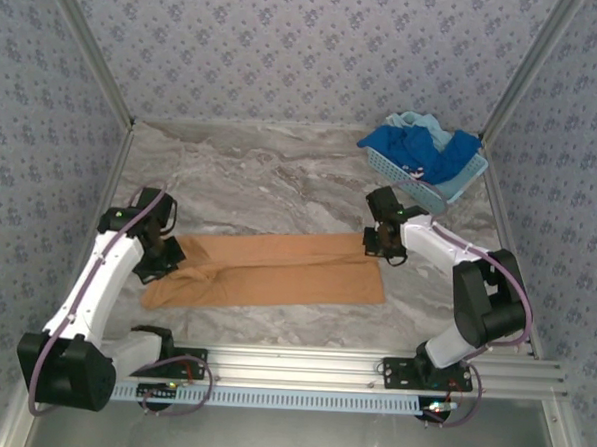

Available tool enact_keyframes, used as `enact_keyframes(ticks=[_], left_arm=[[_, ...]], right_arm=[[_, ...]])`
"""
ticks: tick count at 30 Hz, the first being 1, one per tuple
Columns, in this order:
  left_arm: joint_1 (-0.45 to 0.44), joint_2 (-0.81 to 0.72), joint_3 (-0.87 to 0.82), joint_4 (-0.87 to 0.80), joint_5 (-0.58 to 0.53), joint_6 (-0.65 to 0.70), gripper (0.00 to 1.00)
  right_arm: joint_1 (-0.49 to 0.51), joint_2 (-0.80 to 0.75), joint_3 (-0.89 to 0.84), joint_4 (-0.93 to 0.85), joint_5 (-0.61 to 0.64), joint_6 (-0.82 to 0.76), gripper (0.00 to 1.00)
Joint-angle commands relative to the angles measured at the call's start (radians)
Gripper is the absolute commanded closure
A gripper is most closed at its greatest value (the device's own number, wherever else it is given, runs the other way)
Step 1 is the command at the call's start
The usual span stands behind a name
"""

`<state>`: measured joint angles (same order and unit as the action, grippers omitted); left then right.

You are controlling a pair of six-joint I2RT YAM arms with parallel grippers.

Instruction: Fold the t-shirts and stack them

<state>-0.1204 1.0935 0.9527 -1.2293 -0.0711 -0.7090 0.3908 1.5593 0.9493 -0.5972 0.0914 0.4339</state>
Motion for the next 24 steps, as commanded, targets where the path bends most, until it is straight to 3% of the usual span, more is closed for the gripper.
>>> enact_keyframes(ticks=[1, 4, 7, 15, 16, 19, 21, 24], left_arm=[[-0.015, 0.019, -0.031, -0.002, 0.016, -0.014, 1.00], [-0.033, 0.027, -0.051, 0.012, 0.022, -0.028, 1.00], [-0.043, 0.032, -0.082, 0.038, 0.045, -0.043, 1.00], [-0.056, 0.064, -0.103, 0.060, 0.052, -0.059, 1.00], [-0.057, 0.070, -0.099, 0.062, 0.062, -0.058, 0.97], [-0.059, 0.075, -0.067, 0.041, 0.058, -0.067, 0.64], [-0.058, 0.074, -0.025, 0.034, 0.044, -0.075, 0.53], [-0.027, 0.099, 0.047, 0.051, 0.054, -0.079, 0.54]], right_arm=[[0.006, -0.036, -0.025, -0.050, 0.023, 0.041, 0.70], [-0.004, -0.065, -0.022, -0.072, 0.042, 0.066, 0.63], [-0.015, -0.077, -0.009, -0.072, 0.020, 0.080, 0.62], [-0.007, -0.033, 0.026, -0.050, -0.005, 0.098, 0.71], [-0.006, -0.028, 0.030, -0.050, -0.008, 0.099, 0.71], [-0.001, -0.023, 0.036, -0.048, -0.010, 0.100, 0.71], [0.003, -0.021, 0.037, -0.043, -0.020, 0.099, 0.71], [0.012, -0.005, 0.036, -0.015, -0.057, 0.099, 0.72]])
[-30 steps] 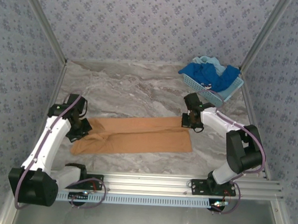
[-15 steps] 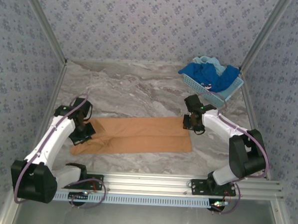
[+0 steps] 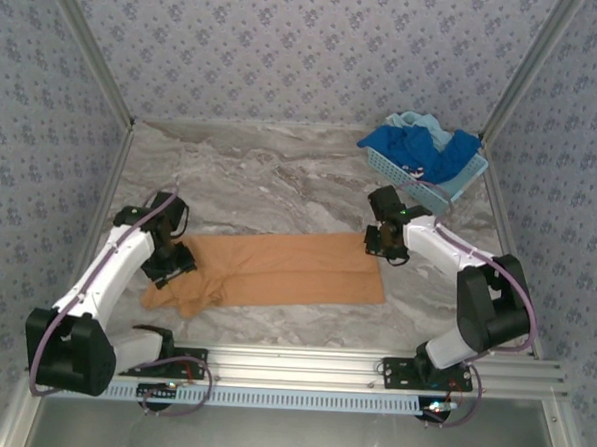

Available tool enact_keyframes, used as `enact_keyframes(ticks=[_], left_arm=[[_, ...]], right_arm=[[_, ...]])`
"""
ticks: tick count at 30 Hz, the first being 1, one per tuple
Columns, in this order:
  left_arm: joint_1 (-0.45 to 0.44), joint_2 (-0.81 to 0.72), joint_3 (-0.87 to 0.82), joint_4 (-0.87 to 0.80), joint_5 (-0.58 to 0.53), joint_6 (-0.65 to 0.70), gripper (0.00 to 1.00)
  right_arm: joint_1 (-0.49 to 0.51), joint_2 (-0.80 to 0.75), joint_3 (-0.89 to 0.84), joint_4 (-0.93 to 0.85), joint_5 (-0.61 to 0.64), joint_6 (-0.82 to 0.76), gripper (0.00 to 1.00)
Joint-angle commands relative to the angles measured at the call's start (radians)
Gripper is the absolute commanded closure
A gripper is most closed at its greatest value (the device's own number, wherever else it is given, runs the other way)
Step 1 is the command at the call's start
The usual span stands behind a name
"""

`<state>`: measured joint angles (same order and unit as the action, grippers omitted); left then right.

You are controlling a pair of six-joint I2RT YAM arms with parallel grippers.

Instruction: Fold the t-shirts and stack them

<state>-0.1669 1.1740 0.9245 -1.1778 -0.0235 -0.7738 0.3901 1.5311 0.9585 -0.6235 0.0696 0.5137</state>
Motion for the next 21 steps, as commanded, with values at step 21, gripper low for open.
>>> enact_keyframes(ticks=[21], left_arm=[[0.453, 0.626, 0.192, 0.293, -0.034, 0.052, 0.89]], right_arm=[[-0.049, 0.445, 0.323, -0.098, -0.119, 0.061, 0.76]])
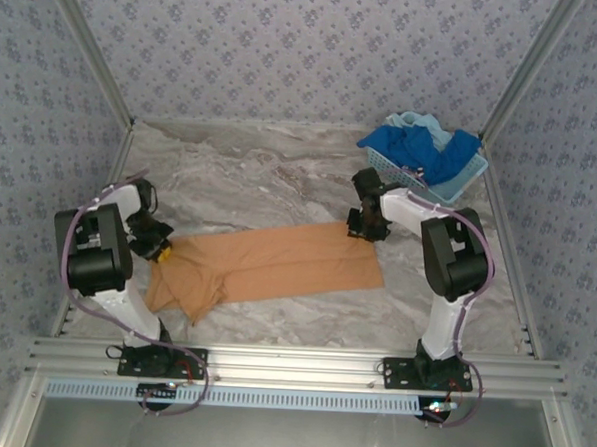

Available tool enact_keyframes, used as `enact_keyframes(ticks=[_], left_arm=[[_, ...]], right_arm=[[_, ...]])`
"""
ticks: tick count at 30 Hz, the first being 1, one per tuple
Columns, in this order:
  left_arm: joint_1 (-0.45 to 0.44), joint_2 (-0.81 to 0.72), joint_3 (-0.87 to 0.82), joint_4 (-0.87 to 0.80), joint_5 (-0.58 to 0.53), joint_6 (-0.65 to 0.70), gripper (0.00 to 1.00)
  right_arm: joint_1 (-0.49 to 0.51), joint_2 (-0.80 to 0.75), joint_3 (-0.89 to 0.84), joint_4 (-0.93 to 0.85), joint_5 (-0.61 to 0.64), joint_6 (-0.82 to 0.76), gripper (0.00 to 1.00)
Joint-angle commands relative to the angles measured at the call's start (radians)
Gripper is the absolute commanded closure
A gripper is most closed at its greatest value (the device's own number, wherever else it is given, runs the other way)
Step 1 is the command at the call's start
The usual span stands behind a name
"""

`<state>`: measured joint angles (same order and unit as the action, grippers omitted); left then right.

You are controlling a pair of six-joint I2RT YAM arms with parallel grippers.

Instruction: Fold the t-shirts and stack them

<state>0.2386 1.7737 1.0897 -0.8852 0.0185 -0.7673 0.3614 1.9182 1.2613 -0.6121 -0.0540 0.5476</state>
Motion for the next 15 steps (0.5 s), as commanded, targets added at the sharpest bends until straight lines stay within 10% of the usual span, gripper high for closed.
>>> enact_keyframes(ticks=[1, 15], left_arm=[[0.062, 0.032, 0.032, -0.003, -0.075, 0.053, 0.90], [-0.075, -0.156, 0.072, -0.014, 0.142, -0.007, 0.76]], right_arm=[[-0.025, 0.069, 0.030, -0.123, 0.003, 0.030, 0.76], [-0.001, -0.044, 0.043, -0.104, 0.060, 0.031, 0.74]])
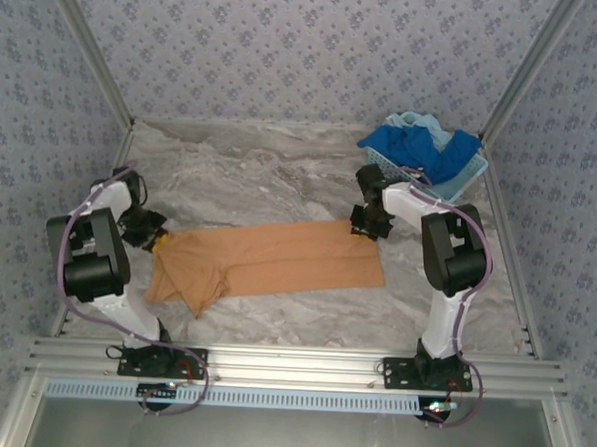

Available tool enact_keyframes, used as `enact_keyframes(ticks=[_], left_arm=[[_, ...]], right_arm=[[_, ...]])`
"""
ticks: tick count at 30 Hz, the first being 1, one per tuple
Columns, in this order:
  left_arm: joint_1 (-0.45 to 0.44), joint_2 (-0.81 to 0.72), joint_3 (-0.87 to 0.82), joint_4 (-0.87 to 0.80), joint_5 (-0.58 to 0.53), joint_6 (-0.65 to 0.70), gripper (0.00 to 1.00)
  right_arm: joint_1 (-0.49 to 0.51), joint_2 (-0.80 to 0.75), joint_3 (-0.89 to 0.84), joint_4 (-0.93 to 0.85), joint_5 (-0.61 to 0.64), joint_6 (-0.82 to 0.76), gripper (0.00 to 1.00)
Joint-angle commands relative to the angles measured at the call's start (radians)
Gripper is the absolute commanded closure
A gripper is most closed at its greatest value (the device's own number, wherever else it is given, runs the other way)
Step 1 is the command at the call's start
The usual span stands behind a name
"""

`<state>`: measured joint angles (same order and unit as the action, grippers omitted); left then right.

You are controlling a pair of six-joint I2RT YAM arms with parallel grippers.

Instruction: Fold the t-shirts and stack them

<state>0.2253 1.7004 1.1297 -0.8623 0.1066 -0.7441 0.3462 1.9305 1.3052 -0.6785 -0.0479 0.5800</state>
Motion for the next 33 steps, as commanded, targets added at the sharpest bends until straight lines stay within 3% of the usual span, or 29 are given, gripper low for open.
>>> enact_keyframes(ticks=[1, 5, 11, 20, 23, 26, 28, 33], left_arm=[[-0.089, -0.099, 0.024, -0.043, 0.061, -0.047, 0.76], [-0.152, -0.106, -0.024, -0.016, 0.103, -0.119, 0.76], [-0.184, 0.021, -0.013, 0.077, 0.158, -0.147, 0.79], [-0.185, 0.326, 0.224, 0.067, 0.195, -0.012, 0.82], [-0.187, 0.386, 0.339, 0.033, 0.160, 0.039, 0.82], [-0.208, 0.335, 0.394, -0.014, 0.082, 0.070, 0.75], [-0.248, 0.247, 0.394, -0.050, -0.004, 0.094, 0.63], [-0.447, 0.026, 0.270, -0.099, -0.152, 0.190, 0.58]], right_arm=[[0.024, -0.072, 0.002, -0.038, 0.061, -0.006, 0.74], [0.071, -0.090, 0.000, -0.020, 0.040, -0.005, 0.74], [0.117, 0.001, 0.009, 0.031, -0.043, 0.035, 0.74], [0.023, 0.155, 0.151, -0.042, -0.036, 0.016, 0.74], [-0.021, 0.209, 0.223, -0.056, -0.076, -0.025, 0.73], [-0.022, 0.199, 0.284, -0.071, -0.065, -0.088, 0.70], [-0.010, 0.157, 0.291, -0.078, -0.048, -0.108, 0.67], [0.033, -0.004, 0.204, -0.048, -0.041, -0.121, 0.59]])
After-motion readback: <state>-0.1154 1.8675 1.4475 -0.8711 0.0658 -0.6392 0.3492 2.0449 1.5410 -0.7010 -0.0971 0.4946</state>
